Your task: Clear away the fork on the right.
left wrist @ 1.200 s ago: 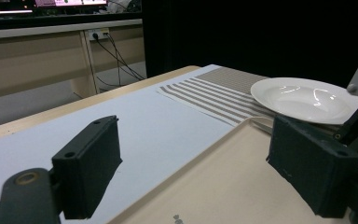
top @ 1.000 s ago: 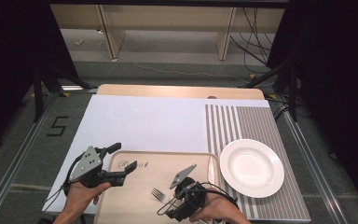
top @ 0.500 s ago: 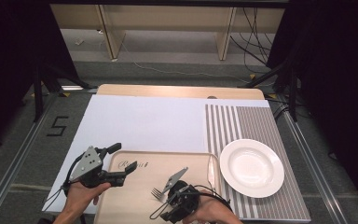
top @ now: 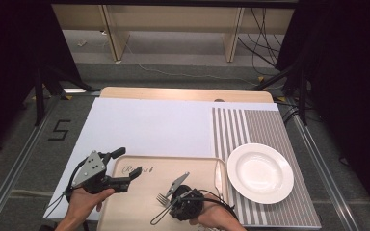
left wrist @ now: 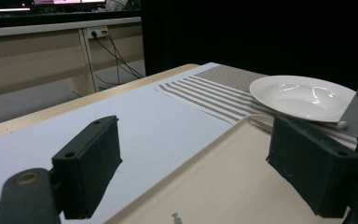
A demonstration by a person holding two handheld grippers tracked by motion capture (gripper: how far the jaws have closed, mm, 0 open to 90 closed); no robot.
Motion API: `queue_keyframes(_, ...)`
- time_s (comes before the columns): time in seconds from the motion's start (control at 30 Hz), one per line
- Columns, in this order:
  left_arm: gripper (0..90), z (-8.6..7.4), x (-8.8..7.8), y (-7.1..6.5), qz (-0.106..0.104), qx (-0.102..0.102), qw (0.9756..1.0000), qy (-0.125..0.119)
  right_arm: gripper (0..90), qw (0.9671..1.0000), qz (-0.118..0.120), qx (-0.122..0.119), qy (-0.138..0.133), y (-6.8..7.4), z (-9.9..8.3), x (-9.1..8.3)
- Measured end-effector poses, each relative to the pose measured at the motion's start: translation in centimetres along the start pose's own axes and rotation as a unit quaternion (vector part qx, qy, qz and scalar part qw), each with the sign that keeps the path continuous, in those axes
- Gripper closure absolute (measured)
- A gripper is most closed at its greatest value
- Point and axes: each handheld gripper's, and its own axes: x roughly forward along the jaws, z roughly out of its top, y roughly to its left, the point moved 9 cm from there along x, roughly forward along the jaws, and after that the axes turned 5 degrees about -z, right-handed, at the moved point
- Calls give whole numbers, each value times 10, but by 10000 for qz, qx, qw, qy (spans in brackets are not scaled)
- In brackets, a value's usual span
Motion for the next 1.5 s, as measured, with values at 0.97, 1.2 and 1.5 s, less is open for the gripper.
queue_keyframes(0.97, 163, 1, 0, 0, -4, 22, 10000, -6, 900, 9941, -868, 644, 65, -73, -26, -22)
queue_keyframes(1.2, 163, 1, 0, 0, -7, 19, 10000, -11, 900, 9926, -912, 793, 83, -82, -34, -28)
queue_keyframes(1.5, 163, 0, 0, 0, 4, 14, 10000, 0, 900, 9925, -872, 851, 124, -88, -42, -32)
